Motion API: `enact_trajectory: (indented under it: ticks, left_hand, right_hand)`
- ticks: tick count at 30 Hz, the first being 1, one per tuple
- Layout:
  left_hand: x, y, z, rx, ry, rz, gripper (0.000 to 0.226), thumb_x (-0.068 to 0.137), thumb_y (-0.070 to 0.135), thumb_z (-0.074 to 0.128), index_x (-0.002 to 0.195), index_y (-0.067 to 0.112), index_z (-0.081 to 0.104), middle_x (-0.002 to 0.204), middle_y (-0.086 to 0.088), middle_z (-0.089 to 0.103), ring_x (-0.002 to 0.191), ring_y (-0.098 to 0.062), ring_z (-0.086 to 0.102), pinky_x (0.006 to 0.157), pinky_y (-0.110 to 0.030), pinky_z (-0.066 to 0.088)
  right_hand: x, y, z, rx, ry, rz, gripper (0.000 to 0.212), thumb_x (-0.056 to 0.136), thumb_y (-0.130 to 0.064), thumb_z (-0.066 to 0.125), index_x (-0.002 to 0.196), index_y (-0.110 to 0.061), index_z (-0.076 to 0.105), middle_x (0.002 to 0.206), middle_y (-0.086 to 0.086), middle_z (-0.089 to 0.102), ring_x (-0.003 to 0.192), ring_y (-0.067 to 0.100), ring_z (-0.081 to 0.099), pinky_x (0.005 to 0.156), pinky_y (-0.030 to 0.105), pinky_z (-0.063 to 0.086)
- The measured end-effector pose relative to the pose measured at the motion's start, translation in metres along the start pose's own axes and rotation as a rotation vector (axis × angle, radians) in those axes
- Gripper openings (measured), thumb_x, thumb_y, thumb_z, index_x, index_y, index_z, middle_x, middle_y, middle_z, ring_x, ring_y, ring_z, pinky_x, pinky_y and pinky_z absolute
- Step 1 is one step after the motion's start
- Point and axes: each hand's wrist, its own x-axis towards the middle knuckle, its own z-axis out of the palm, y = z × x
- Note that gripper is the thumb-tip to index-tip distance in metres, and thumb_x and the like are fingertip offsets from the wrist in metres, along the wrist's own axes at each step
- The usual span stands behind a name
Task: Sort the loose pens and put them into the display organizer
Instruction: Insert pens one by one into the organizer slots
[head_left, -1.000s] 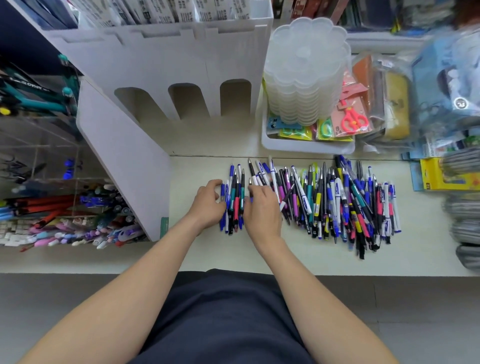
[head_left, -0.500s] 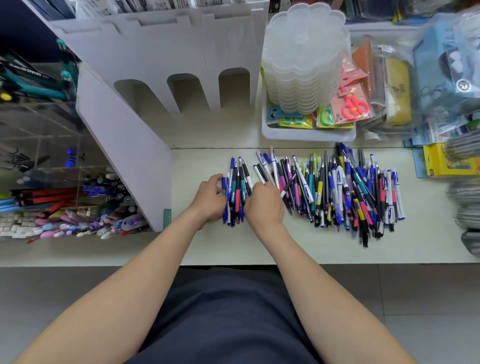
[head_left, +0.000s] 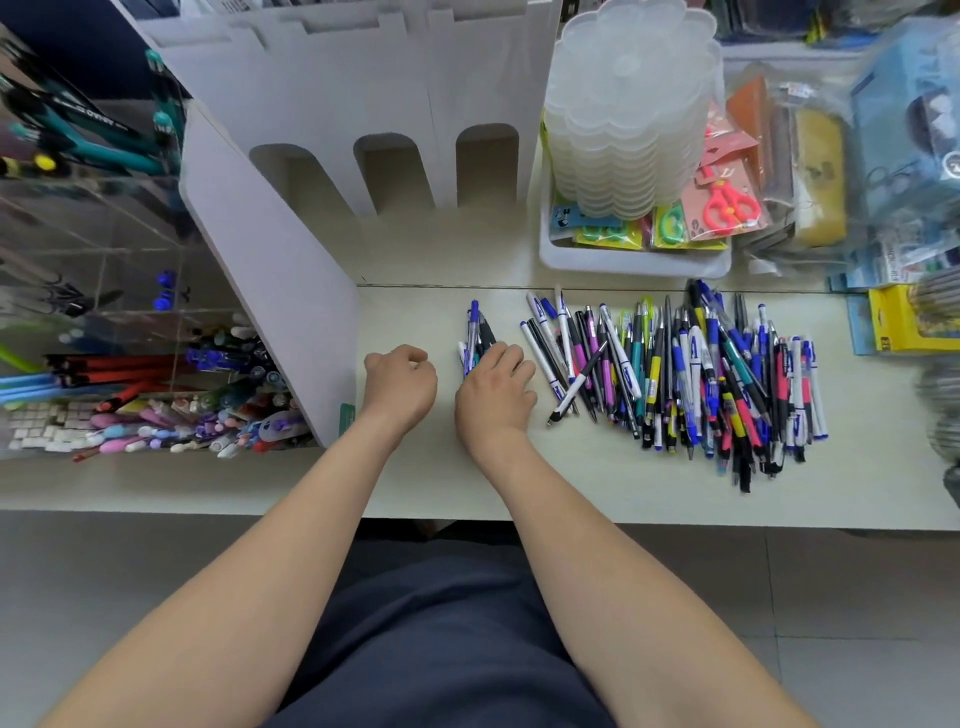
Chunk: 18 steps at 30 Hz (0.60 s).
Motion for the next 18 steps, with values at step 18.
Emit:
enact_trajectory:
  ticks: [18]
  left_hand:
    - [0.009,-0.011,0.017,0.091,0.089,-0.051,0.030,0.095,0.045,0.071,0.109,0.024,0.057,0.114,-0.006,0.067,0.099,-0.033,0.068,0.088,-0.046,0.060]
  right_hand:
    - [0.004,0.044,-0.031,-0.048,-0.197,-0.352,0.034,0.099,-0.019,0.065,0.123,-0.004,0.046,0.119,0.015,0.064,0.106,0.036,0.067,0.071,0.037,0.043]
